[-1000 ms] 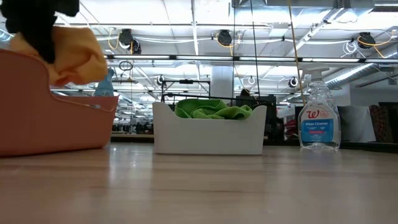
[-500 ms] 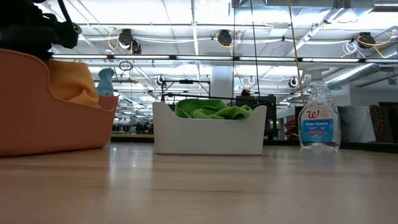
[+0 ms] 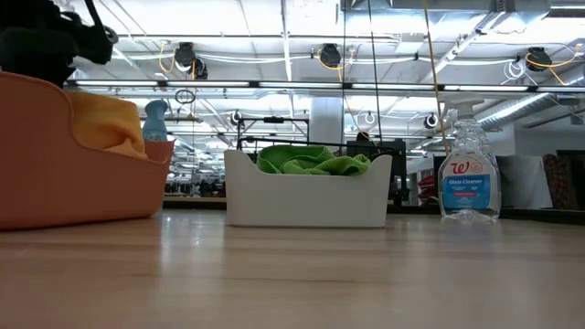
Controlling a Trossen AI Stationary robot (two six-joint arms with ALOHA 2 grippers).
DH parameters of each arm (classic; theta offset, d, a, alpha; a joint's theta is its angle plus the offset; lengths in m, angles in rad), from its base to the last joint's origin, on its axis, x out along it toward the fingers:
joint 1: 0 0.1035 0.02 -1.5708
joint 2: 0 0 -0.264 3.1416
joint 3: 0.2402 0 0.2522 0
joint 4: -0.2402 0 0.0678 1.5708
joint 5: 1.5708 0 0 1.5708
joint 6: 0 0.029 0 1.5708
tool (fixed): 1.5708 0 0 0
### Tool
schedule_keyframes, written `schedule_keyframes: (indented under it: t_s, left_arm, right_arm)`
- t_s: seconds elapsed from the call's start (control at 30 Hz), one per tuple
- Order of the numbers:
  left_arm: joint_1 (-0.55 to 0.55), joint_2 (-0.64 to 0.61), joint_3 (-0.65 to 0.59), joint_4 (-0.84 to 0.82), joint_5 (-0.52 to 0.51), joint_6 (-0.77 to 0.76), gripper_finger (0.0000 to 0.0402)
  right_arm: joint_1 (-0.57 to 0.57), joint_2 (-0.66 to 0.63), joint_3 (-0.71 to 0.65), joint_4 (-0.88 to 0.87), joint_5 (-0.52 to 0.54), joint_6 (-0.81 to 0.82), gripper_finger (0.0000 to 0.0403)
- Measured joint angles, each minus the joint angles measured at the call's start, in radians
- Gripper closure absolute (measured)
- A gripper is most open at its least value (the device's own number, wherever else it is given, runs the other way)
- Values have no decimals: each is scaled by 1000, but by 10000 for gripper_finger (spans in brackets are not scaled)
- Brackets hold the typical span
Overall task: Sort microfiber towel by color & place in baskets
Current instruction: Put the orange towel into the orange bin
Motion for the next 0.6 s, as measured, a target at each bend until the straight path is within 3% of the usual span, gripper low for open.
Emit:
schedule_keyframes:
  t_s: [0.2, 0.4, 0.6]
  left_arm:
    - [0, -4, 115, -63, -53, -1, 214]
    - [1, -1, 188, -241, -123, -67, 286]
    - [0, 6, 188, -234, -186, -104, 357]
  right_arm:
    - [0, 0, 0, -5, 0, 0, 85]
    - [0, 0, 0, -5, 1, 0, 85]
    - [0, 0, 0, -6, 5, -7, 85]
